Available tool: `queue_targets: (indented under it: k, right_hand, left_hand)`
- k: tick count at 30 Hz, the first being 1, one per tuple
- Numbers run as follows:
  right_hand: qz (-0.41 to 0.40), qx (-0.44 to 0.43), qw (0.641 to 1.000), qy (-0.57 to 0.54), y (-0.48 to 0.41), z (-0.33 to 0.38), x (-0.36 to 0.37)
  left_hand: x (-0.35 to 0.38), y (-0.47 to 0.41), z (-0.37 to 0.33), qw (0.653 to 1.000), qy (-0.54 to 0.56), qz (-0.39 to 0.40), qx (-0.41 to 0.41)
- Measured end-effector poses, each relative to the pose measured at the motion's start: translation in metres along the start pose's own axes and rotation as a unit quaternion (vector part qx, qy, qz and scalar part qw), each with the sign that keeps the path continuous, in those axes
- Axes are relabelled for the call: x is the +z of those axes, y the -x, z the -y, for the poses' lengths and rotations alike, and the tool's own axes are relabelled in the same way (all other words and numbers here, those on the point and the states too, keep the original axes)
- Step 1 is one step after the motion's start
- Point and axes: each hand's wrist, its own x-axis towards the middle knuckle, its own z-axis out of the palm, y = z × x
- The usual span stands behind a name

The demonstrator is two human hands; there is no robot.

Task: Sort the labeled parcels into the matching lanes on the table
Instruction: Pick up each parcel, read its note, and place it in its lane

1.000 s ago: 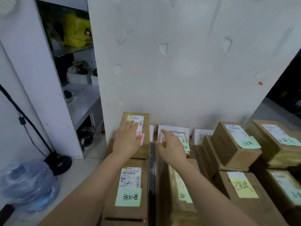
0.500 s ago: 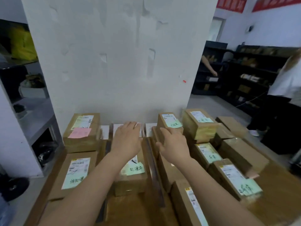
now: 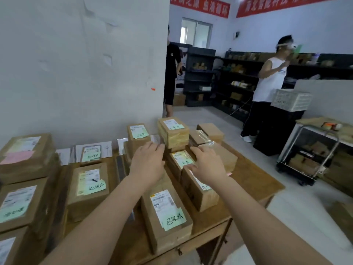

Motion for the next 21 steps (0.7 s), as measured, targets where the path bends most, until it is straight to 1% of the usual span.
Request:
queue_targets:
  k: [3,9,12,18,21]
  right_hand:
    - [0.005,0.025,1.0,-0.005,0.003,-0.03,-0.005]
    - [0.0,0.06,0.998,0.004,-0.011,-0.085,-0.005]
    - [-0.003,0.078,0.997,0.004,-0.029,-0.115,0.003]
    - [0.024,0.112,0.993,0.022,-0.08,-0.174,0.02]
    - [0.041,0.134,0.99,0.019,-0.101,-0.199,0.033]
  left_hand:
    - [0.01,-0.01,-0.027,1.0,0.004,-0.005,0.013]
    - [0.044,-0.048,-0.066,0.998,0.001,0.01,0.059]
    - [0.066,-0.074,-0.083,0.997,0.016,0.013,0.07]
    - [0.113,-0.137,-0.116,0.995,0.034,0.018,0.095]
    - [0.14,-0.167,-0.129,0.993,0.024,0.047,0.11]
